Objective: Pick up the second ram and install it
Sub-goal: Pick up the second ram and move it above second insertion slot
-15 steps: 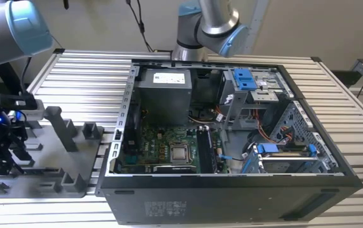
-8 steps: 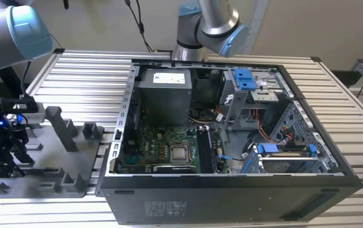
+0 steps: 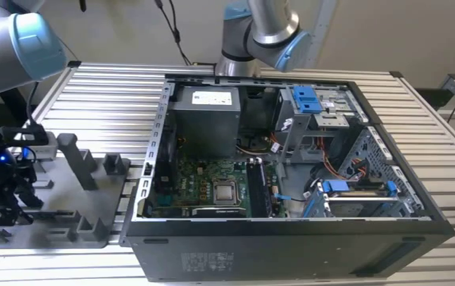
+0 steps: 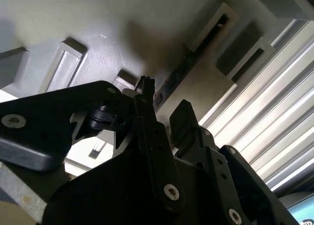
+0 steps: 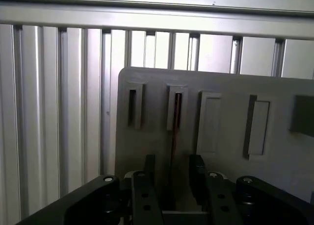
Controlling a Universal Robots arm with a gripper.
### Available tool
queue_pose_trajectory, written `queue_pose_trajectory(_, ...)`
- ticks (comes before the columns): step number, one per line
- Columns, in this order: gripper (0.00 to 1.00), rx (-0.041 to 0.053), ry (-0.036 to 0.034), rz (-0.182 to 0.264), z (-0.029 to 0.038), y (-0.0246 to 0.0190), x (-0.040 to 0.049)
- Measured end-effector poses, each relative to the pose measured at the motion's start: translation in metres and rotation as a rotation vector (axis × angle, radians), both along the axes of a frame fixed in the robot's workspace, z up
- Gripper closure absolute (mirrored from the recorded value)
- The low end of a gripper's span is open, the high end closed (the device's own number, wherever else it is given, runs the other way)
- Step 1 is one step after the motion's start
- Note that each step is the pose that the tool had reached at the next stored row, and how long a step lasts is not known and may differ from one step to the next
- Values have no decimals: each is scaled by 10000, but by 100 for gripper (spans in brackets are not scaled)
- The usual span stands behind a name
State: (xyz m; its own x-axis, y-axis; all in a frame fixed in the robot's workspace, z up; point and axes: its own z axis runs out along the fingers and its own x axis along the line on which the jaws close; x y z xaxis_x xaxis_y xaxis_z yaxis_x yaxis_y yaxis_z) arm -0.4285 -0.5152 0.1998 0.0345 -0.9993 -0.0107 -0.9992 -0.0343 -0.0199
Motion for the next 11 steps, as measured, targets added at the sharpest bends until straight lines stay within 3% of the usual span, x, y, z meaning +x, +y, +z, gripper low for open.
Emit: queue_pose_trajectory(11,58,-3,-9,6,-23,1,-3)
